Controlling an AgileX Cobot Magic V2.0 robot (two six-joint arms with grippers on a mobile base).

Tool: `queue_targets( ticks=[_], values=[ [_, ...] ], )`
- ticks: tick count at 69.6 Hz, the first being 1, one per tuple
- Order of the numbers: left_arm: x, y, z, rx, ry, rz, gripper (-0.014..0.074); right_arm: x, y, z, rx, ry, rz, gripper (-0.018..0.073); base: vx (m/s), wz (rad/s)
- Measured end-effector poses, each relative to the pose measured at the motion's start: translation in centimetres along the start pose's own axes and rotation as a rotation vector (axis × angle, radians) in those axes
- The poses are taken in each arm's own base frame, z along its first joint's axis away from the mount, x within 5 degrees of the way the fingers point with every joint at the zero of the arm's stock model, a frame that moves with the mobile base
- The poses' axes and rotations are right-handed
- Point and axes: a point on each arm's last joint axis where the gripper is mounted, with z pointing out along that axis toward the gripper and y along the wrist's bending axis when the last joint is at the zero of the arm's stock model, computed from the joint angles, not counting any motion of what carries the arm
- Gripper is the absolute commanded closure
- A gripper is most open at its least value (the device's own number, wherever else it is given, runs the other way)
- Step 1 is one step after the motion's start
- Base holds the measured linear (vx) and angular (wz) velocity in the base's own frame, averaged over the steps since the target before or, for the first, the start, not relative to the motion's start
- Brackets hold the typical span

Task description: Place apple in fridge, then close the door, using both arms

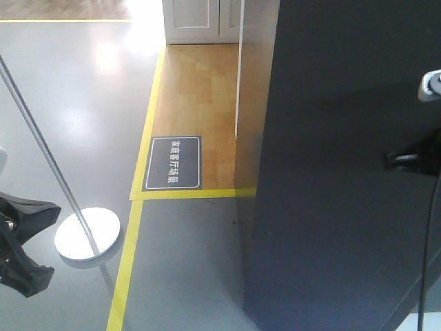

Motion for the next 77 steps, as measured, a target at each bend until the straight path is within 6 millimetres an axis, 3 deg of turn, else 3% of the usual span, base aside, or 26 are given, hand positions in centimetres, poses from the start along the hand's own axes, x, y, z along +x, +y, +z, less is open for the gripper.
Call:
queue_targets(
  ticks=[34,45,67,77],
  values=[
    [0.0,0.0,0.0,0.000,0.000,0.000,0.0603,-2.7,-6.2,4.9,0.089,-0.137,0.210,0.0563,0.00,0.00],
    [0.0,0.0,0.0,0.000,0.000,0.000,0.0603,-4.5,-6.6,7.2,0.070,-0.187,0.235,0.0563,0.00,0.00],
    [0.0,0.0,0.0,0.000,0.000,0.000,0.0603,-8.0,-7.2,13.4,0.078,-0.170,0.250,0.0563,0.00,0.00],
    [0.0,0.0,0.0,0.000,0.000,0.000,0.0603,-8.7,-7.4,16.8,0.069,-0.189,0.248,0.0563,0.00,0.00]
  ],
)
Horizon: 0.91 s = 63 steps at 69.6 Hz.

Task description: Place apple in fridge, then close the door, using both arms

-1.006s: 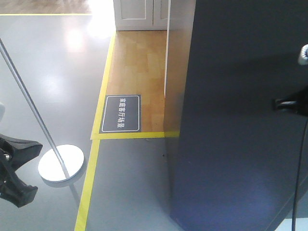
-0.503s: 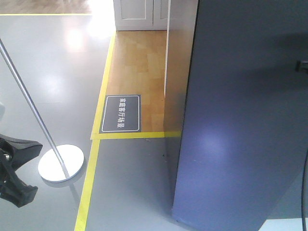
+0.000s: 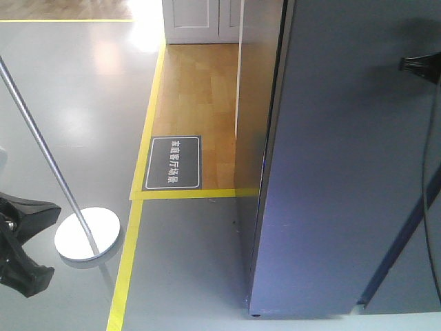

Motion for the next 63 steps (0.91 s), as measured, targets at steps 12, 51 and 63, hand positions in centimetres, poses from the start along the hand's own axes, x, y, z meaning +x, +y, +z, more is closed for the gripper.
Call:
queue_targets(
  ticks=[12,51,63],
  values=[
    [0.0,0.0,0.0,0.000,0.000,0.000,0.0603,0.8,-0.1,1.5,0.025,0.065,0.002,0.0563,0.00,0.00],
    [0.0,0.0,0.0,0.000,0.001,0.001,0.0603,2.9,2.4,-8.6,-0.131,0.348,-0.121,0.0563,0.00,0.00],
    [0.0,0.0,0.0,0.000,0.002,0.001,0.0603,4.1,1.9,-14.9,-0.190,0.313,-0.130,0.0563,0.00,0.00]
  ],
)
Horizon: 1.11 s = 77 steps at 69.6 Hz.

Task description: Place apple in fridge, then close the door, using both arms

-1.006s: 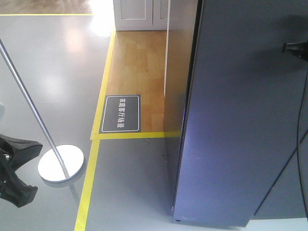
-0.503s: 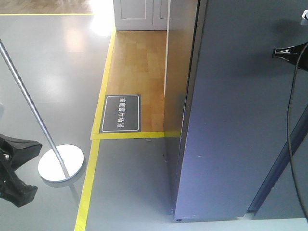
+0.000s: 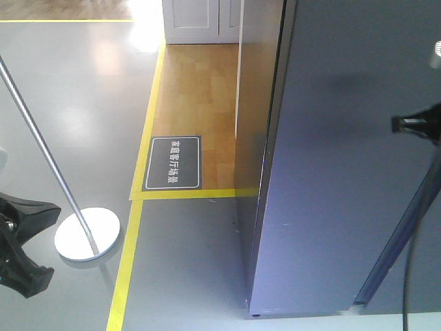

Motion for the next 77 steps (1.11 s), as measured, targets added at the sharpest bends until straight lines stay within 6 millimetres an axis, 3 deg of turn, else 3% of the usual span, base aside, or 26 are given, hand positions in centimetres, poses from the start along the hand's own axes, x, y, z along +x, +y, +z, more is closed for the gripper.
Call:
queue_targets(
  ticks=[19,45,61,77],
  values=[
    [0.0,0.0,0.0,0.000,0.001,0.000,0.0603,5.6,0.7,-8.0,-0.008,0.003,-0.009,0.0563,0.00,0.00],
    [0.0,0.0,0.0,0.001,0.005,0.000,0.0603,13.2,1.5,-15.6,-0.011,-0.018,-0.020,0.0563,0.00,0.00],
    [0.0,0.0,0.0,0.001,0.005,0.000,0.0603,17.9,2.0,-17.3,-0.014,-0.002,-0.024,0.0563,0.00,0.00],
    [0.0,0.0,0.0,0.001,0.005,0.000,0.0603,20.7,2.2,-16.6,-0.018,0.029,-0.023,0.0563,0.00,0.00]
  ],
)
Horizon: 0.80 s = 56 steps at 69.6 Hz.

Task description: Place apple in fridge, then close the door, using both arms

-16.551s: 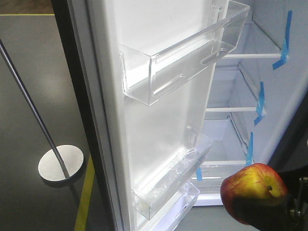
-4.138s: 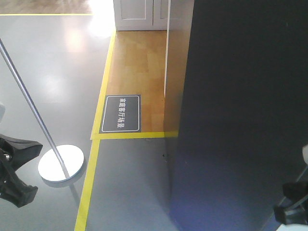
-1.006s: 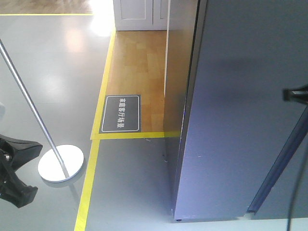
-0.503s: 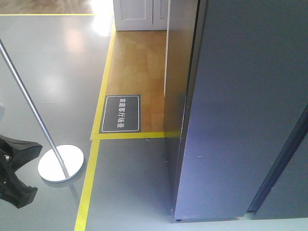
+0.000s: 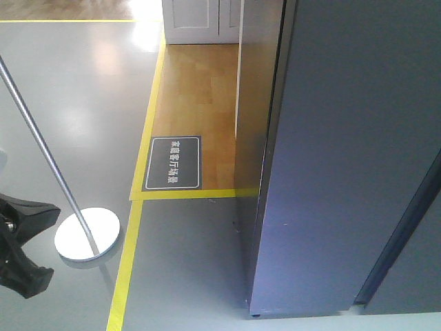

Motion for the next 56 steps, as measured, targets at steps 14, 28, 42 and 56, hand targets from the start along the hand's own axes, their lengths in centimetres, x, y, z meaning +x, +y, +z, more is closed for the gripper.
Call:
queue_targets(
  ticks=[14,28,42,56],
  values=[
    [0.00,0.00,0.00,0.000,0.000,0.000,0.0603,0.39,0.03,0.32,-0.001,0.012,0.002,0.0563,0.00,0.00],
    [0.00,0.00,0.00,0.000,0.000,0.000,0.0603,0.38,0.05,0.32,-0.004,0.012,0.003,0.0563,0.00,0.00],
    [0.00,0.00,0.00,0.000,0.000,0.000,0.0603,0.38,0.05,0.32,-0.004,0.012,0.003,0.0563,0.00,0.00],
    [0.00,0.00,0.00,0.000,0.000,0.000,0.0603,0.38,0.05,0.32,-0.004,0.012,0.003,0.0563,0.00,0.00]
  ],
)
